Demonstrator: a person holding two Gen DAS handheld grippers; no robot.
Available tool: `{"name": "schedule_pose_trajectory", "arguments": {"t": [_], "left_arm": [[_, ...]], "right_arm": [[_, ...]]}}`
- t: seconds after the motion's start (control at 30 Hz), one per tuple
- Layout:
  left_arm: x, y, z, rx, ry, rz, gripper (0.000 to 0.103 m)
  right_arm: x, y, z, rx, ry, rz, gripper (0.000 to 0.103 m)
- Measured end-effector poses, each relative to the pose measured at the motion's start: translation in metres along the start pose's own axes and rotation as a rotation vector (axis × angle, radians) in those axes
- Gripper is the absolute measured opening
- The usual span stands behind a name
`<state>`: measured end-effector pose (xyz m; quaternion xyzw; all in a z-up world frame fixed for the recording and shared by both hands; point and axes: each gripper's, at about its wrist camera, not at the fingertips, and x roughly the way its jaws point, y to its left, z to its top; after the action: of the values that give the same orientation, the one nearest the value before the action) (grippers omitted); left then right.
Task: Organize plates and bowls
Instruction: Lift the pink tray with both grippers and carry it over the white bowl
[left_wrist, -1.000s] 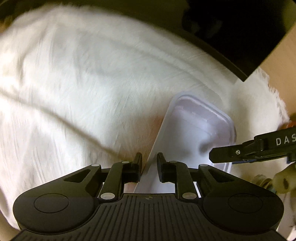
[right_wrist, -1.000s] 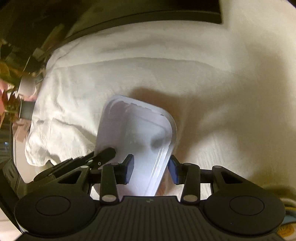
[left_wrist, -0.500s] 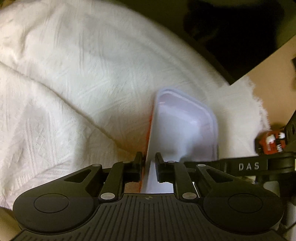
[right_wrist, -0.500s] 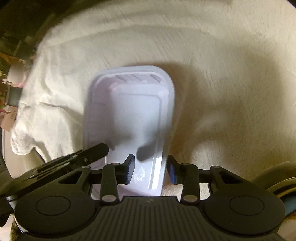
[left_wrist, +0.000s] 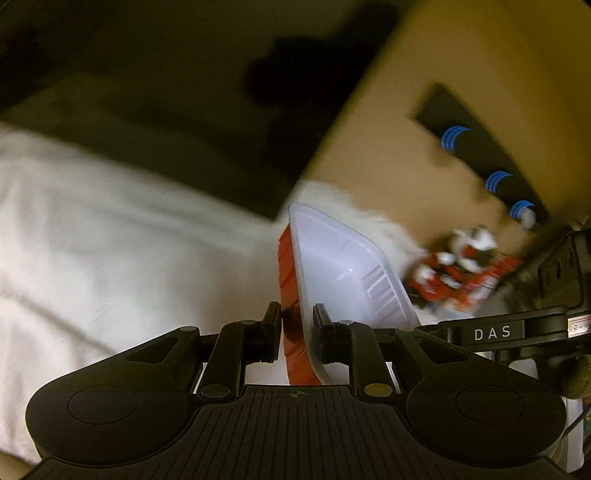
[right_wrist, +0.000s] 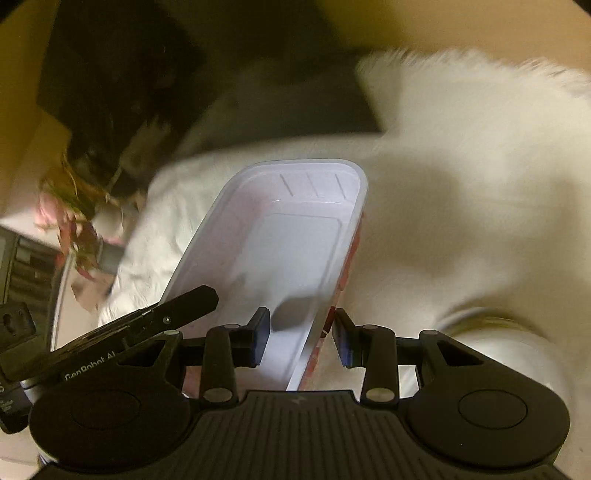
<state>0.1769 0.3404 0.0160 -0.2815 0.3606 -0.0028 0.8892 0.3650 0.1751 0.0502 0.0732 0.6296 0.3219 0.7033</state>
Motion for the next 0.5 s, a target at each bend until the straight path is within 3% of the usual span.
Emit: {"name": "schedule_pose_trajectory", "arguments": {"t": [0.17,0.27,0.4,0.5], "left_arm": [[0.014,-0.054,-0.012,0.104,0.078,-0.107,0.022],[0.031,-0.076,-0.033,0.161,0.146,-0.129,0.022],[0.06,-0.084,-0.067,0.196,0.266,-0.095,0.02],[0.069,-0.082,-0.083,0.178,0.31,-0.056,0.019]], "right_arm": [[-0.058,-0.012,-0.023,0.023,-0.133,-0.079,0.037],[-0.081,-0.028,-0.046,0.049,-0.174,-0.126,0.037],[-0.077,-0.046,-0.076,0.028,-0.171,-0.195,0.038],[-0.055,-0.067,-0.094,0.034,-0.107,-0.209,0.038]]}}
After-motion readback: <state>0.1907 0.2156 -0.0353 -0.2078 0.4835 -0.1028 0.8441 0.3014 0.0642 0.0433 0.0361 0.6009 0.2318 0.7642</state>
